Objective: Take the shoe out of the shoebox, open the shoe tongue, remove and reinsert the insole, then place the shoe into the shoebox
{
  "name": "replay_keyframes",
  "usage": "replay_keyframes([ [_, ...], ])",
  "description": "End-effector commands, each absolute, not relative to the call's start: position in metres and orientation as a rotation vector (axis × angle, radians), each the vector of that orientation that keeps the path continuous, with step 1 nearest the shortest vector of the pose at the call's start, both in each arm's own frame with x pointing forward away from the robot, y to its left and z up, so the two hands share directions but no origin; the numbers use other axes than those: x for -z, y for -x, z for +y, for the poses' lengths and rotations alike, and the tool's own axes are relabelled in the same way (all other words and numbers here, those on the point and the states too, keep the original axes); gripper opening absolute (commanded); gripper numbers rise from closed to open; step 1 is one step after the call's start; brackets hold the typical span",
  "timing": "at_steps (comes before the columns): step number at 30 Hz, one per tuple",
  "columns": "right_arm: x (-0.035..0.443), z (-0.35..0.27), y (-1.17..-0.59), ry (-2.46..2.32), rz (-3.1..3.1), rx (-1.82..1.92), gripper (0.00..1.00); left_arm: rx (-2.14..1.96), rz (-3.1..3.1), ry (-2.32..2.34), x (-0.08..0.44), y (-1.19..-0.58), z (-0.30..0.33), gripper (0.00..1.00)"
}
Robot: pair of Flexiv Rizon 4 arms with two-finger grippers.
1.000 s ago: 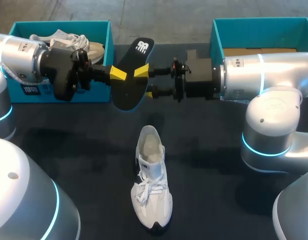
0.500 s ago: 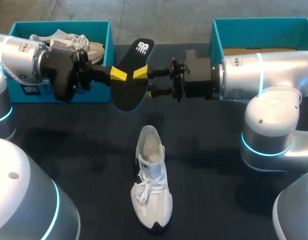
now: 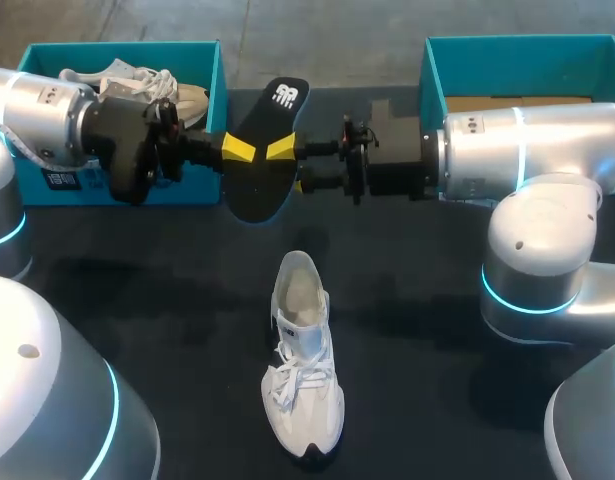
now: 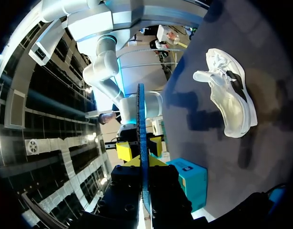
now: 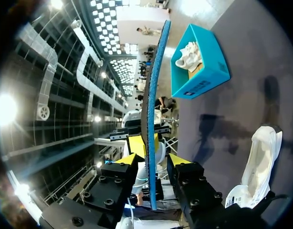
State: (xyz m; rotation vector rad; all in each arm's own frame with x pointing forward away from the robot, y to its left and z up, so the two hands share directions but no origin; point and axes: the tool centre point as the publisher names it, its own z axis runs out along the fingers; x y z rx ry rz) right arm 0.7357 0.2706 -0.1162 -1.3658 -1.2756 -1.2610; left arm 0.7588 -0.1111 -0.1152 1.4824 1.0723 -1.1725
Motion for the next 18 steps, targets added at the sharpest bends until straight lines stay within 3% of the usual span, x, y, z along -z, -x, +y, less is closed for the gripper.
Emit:
replay_keyframes([
  [1, 0.1157, 0.2729, -0.7347, 1.378, -1.276, 1.262, 0.39, 1.168, 1.072, -1.482, 0.1156, -0.7576, -0.112, 0.0],
  [18, 0.118, 0.2726, -0.7358, 1.386, -1.27, 1.269, 0.31, 1.172, 1.073, -1.482, 0.1157, -0.7574, -0.1121, 0.0],
])
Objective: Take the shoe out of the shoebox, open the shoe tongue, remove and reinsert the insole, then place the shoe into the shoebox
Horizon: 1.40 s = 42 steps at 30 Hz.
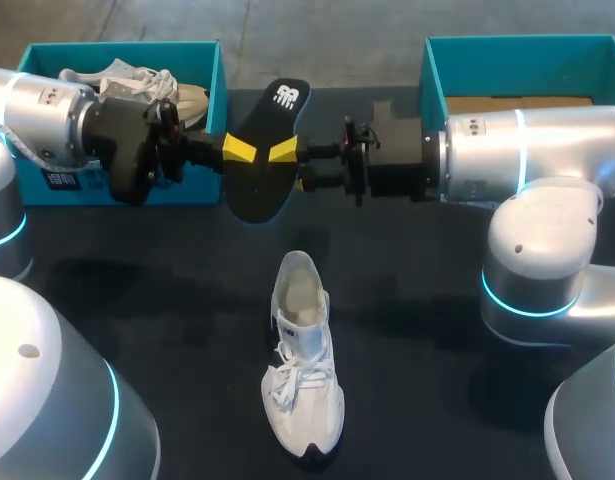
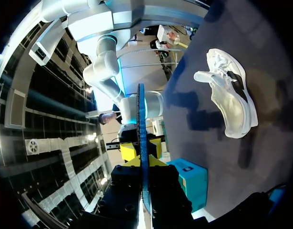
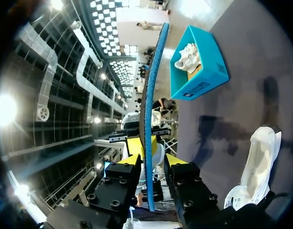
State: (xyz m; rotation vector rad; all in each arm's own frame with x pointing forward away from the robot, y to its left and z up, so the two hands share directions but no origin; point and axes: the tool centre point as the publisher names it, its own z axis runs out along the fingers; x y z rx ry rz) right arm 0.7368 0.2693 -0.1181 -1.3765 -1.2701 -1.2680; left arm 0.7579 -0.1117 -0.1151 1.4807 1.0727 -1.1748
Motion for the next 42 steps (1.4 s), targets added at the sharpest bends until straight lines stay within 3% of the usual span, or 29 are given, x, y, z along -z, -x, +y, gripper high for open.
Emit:
replay_keyframes([
  [1, 0.118, 0.273, -0.736, 1.386, -1.27, 1.27, 0.31, 1.172, 1.073, -1.482, 0.116, -0.757, -0.112, 0.0],
  [6, 0.118, 0.273, -0.737, 1.386, -1.272, 1.271, 0.29, 1.171, 1.073, -1.48, 0.116, -0.758, -0.112, 0.0],
  [7, 0.118, 0.273, -0.737, 1.386, -1.272, 1.271, 0.23, 1.171, 1.073, -1.48, 0.116, -0.758, -0.112, 0.0],
  [9, 0.118, 0.273, -0.737, 1.387, -1.273, 1.271, 0.0, 1.17, 1.074, -1.48, 0.116, -0.758, -0.112, 0.0],
  [20, 0.118, 0.274, -0.738, 1.382, -1.28, 1.272, 0.0, 1.173, 1.082, -1.479, 0.118, -0.759, -0.112, 0.0],
  [23, 0.118, 0.274, -0.738, 1.381, -1.282, 1.275, 0.0, 1.174, 1.084, -1.48, 0.118, -0.759, -0.112, 0.29],
  [26, 0.118, 0.274, -0.738, 1.379, -1.283, 1.279, 0.0, 1.173, 1.086, -1.481, 0.118, -0.759, -0.112, 0.47],
  [27, 0.118, 0.274, -0.738, 1.379, -1.284, 1.281, 0.0, 1.172, 1.087, -1.482, 0.118, -0.759, -0.112, 0.67],
  [28, 0.118, 0.274, -0.738, 1.378, -1.285, 1.282, 0.0, 1.171, 1.088, -1.482, 0.118, -0.759, -0.112, 0.73],
  [29, 0.119, 0.274, -0.738, 1.377, -1.285, 1.284, 0.0, 1.171, 1.089, -1.482, 0.119, -0.758, -0.112, 0.96],
  [30, 0.119, 0.274, -0.737, 1.376, -1.286, 1.286, 0.0, 1.17, 1.089, -1.481, 0.118, -0.757, -0.111, 1.0],
  [42, 0.128, 0.266, -0.737, 1.359, -1.308, 1.375, 0.0, 1.185, 1.1, -1.477, 0.115, -0.749, -0.093, 1.0],
])
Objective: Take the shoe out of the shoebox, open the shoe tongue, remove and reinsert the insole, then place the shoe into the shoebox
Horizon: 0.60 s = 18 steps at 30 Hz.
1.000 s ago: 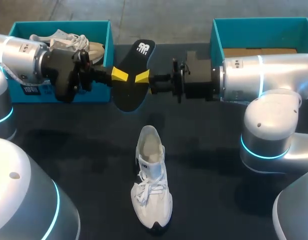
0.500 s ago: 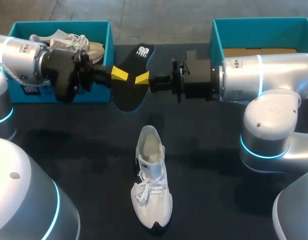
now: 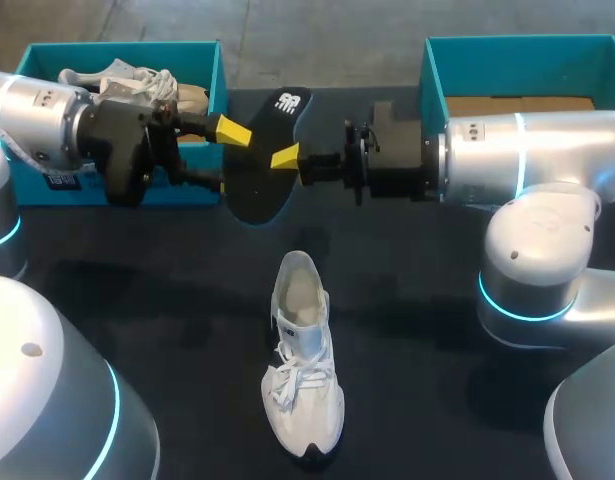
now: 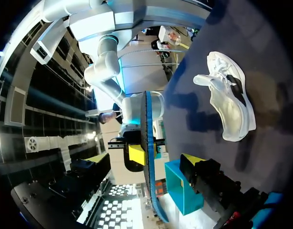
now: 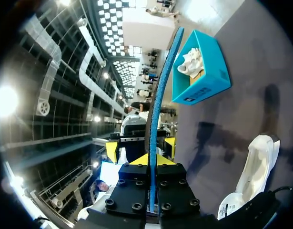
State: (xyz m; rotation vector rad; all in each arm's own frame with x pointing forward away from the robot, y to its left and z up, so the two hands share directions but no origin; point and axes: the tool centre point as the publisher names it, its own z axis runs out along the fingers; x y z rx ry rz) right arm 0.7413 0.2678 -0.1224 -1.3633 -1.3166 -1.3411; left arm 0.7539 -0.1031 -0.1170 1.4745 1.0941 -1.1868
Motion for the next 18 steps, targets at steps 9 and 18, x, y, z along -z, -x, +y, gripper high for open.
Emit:
replay_keyframes([
  [9, 0.131, 0.256, -0.739, 1.287, -1.417, 1.501, 0.0, 1.194, 1.202, -1.497, 0.119, -0.747, -0.073, 1.0],
  [18, 0.134, 0.253, -0.742, 1.138, -1.56, 1.516, 0.0, 1.19, 1.305, -1.541, 0.127, -0.747, -0.056, 1.0],
])
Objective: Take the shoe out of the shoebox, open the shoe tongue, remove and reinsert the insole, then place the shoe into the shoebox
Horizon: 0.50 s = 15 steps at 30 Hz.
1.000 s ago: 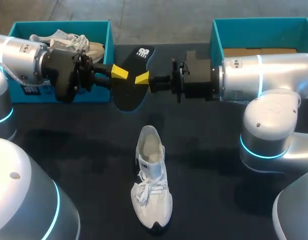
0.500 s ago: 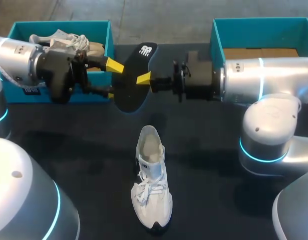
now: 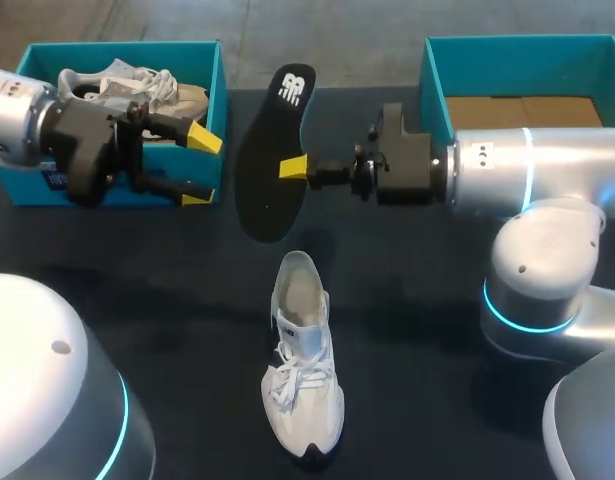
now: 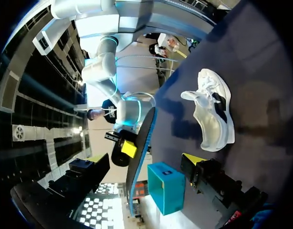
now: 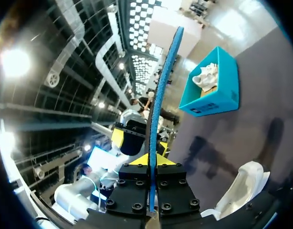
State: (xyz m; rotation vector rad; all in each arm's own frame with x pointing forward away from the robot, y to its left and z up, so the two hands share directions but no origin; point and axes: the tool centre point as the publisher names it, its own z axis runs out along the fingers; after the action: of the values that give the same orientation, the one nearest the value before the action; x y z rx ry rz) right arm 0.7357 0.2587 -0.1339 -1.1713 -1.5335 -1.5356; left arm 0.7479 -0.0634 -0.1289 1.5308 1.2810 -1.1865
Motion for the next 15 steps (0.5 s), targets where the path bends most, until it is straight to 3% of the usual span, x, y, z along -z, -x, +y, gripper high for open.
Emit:
replay_keyframes([
  [1, 0.135, 0.253, -0.742, 1.129, -1.571, 1.515, 0.0, 1.18, 1.322, -1.545, 0.129, -0.747, -0.054, 1.0],
  [15, 0.138, 0.246, -0.741, 1.095, -1.639, 1.551, 0.0, 1.233, 1.469, -1.584, 0.15, -0.759, -0.029, 1.0],
])
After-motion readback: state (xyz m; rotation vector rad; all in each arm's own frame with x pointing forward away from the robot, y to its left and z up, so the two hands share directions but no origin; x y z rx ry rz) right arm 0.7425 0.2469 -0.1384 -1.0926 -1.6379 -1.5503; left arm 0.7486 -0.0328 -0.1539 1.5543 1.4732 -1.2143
